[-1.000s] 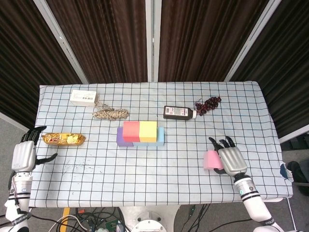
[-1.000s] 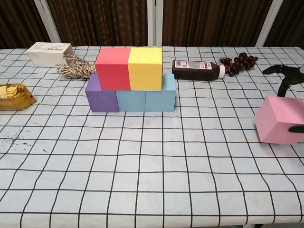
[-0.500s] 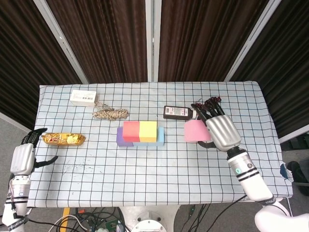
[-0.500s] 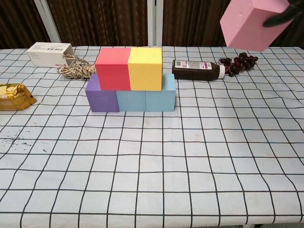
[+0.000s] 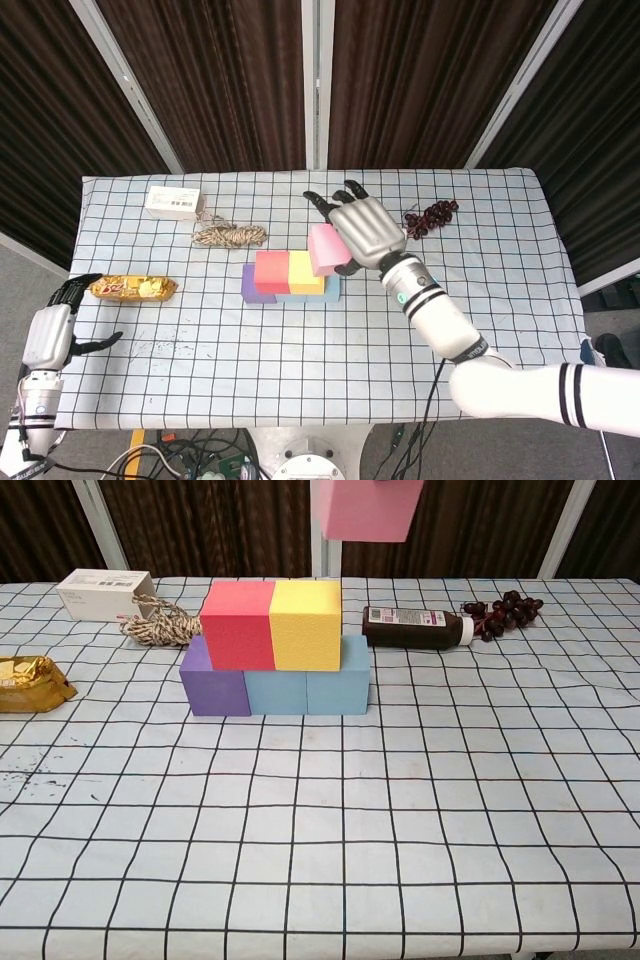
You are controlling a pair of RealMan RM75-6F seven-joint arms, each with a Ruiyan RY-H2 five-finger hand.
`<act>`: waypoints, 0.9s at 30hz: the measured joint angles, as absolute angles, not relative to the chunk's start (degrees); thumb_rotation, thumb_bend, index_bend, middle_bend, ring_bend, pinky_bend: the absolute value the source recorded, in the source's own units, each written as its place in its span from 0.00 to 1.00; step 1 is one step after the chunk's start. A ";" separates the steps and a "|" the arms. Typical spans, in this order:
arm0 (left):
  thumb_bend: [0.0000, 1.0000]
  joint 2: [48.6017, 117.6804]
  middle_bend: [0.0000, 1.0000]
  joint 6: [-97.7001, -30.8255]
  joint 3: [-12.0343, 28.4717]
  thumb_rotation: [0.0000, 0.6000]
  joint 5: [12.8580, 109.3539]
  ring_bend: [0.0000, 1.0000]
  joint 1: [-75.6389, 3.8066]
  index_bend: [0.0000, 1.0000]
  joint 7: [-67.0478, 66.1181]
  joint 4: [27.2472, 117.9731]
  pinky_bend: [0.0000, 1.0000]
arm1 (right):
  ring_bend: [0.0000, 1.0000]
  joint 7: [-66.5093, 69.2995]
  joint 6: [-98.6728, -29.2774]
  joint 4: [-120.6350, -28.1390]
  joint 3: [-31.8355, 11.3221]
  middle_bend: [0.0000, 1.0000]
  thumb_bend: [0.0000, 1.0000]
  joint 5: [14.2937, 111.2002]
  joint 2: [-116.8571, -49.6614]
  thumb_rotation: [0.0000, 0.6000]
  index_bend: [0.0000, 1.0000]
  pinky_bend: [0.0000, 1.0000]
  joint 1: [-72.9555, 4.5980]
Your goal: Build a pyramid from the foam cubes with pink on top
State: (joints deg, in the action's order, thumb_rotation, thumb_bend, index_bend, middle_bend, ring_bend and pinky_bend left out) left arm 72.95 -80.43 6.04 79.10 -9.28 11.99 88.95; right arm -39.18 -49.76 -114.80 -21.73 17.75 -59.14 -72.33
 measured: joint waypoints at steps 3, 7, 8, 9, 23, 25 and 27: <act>0.03 72.85 0.14 -80.51 5.87 1.00 79.49 0.11 -9.17 0.15 12.33 88.90 0.18 | 0.15 -41.53 -49.31 -112.11 -20.77 0.50 0.10 11.89 -60.88 1.00 0.00 0.01 -77.41; 0.03 72.93 0.14 -80.37 5.65 1.00 79.82 0.11 -9.10 0.15 12.92 88.55 0.18 | 0.15 -43.54 -49.26 -109.08 -18.98 0.50 0.10 6.87 -63.90 1.00 0.00 0.01 -82.11; 0.03 72.97 0.14 -80.27 5.58 1.00 79.91 0.11 -9.10 0.15 13.08 88.40 0.18 | 0.15 -43.80 -49.33 -108.56 -18.56 0.50 0.10 6.20 -64.56 1.00 0.00 0.01 -82.86; 0.03 73.00 0.14 -80.22 5.52 1.00 79.98 0.11 -9.10 0.15 13.17 88.28 0.18 | 0.15 -44.05 -49.47 -108.03 -17.99 0.50 0.10 5.48 -65.35 1.00 0.00 0.01 -83.71; 0.03 72.72 0.14 -78.76 5.17 1.00 79.41 0.11 -8.83 0.15 15.35 87.49 0.18 | 0.15 -44.96 -51.19 -103.34 -15.44 0.50 0.10 0.29 -71.27 1.00 0.00 0.01 -89.61; 0.03 72.73 0.14 -78.78 5.14 1.00 79.44 0.11 -8.75 0.15 15.71 87.30 0.18 | 0.16 -45.27 -52.32 -102.99 -15.45 0.50 0.10 -0.40 -72.17 1.00 0.00 0.01 -90.33; 0.03 72.73 0.14 -78.75 5.11 1.00 79.47 0.11 -8.67 0.15 16.21 86.93 0.18 | 0.16 -46.05 -53.78 -102.68 -15.41 0.50 0.10 -1.35 -73.16 1.00 0.00 0.01 -91.35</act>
State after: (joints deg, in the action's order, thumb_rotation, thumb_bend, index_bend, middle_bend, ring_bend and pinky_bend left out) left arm 72.73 -78.75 5.11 79.47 -8.67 16.21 86.93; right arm -46.05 -53.78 -102.68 -15.41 -1.35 -73.16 -91.35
